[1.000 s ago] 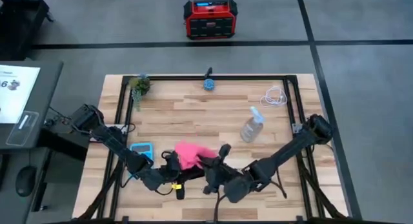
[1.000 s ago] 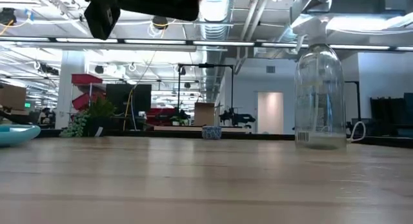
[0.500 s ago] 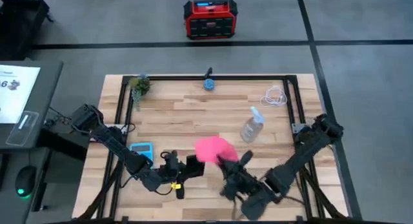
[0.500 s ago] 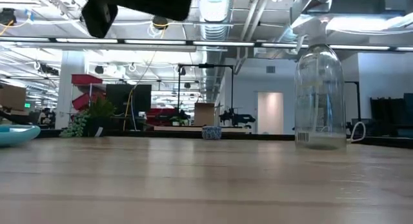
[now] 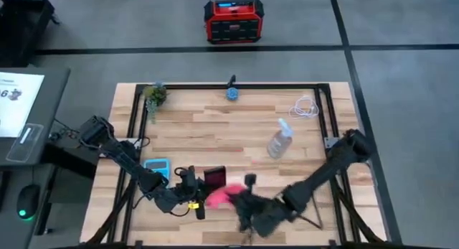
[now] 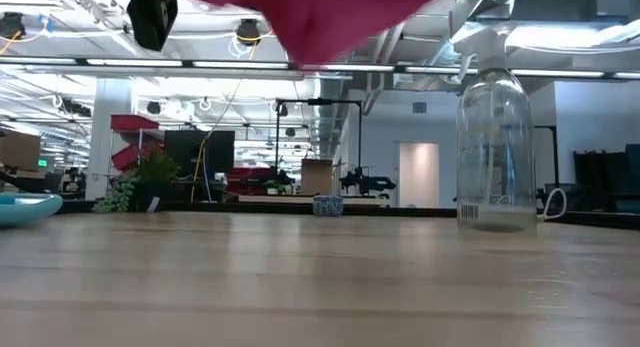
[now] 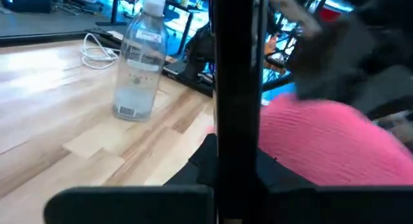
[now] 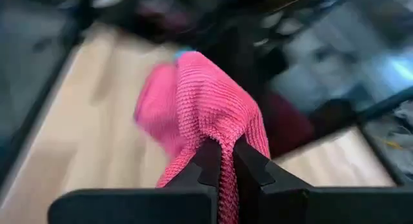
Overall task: Apply microfiber cloth
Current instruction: Wipe the front of the black cellphone using pink microfiber cloth
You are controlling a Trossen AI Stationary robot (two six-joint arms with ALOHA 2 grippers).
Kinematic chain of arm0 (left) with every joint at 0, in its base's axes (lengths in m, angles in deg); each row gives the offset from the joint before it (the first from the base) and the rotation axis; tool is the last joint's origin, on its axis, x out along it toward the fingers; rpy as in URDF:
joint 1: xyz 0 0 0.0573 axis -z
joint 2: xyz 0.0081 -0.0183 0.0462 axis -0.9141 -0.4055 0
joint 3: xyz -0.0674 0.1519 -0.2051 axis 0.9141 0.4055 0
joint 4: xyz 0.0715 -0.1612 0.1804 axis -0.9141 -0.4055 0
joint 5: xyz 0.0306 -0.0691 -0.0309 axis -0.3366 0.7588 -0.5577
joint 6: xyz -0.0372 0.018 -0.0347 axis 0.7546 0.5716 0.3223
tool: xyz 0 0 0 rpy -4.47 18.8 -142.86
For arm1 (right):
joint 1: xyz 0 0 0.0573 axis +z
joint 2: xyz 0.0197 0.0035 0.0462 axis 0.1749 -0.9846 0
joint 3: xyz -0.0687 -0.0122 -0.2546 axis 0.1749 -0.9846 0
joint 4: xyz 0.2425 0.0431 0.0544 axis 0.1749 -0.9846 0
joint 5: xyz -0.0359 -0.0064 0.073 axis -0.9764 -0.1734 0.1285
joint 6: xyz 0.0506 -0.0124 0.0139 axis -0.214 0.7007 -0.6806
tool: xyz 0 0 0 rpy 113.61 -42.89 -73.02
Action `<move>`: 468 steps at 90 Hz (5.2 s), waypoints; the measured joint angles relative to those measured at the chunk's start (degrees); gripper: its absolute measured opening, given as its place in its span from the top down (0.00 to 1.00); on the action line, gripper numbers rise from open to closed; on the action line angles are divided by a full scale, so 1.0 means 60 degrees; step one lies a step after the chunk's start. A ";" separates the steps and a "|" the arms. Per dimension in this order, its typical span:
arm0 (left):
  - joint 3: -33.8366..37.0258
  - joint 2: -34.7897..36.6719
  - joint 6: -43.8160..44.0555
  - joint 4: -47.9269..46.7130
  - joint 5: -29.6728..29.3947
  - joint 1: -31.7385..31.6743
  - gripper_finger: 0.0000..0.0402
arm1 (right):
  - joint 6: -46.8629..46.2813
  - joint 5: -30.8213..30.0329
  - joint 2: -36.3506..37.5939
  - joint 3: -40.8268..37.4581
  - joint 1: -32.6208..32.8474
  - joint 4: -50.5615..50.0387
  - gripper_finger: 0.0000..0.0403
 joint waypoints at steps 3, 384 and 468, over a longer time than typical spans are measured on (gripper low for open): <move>-0.0020 -0.0002 -0.0027 -0.0056 -0.0025 -0.0005 0.99 | 0.0170 0.0024 -0.0164 0.0007 -0.0200 0.0468 1.00; -0.0566 -0.0681 -0.2814 0.0828 0.0675 0.0368 0.99 | 0.0694 0.2384 0.2382 -0.3509 -0.0563 0.4741 0.48; -0.0552 -0.0685 -0.2094 -0.1287 0.0472 0.0361 0.73 | -0.1032 0.2471 0.1990 -0.3498 -0.0975 0.4677 0.96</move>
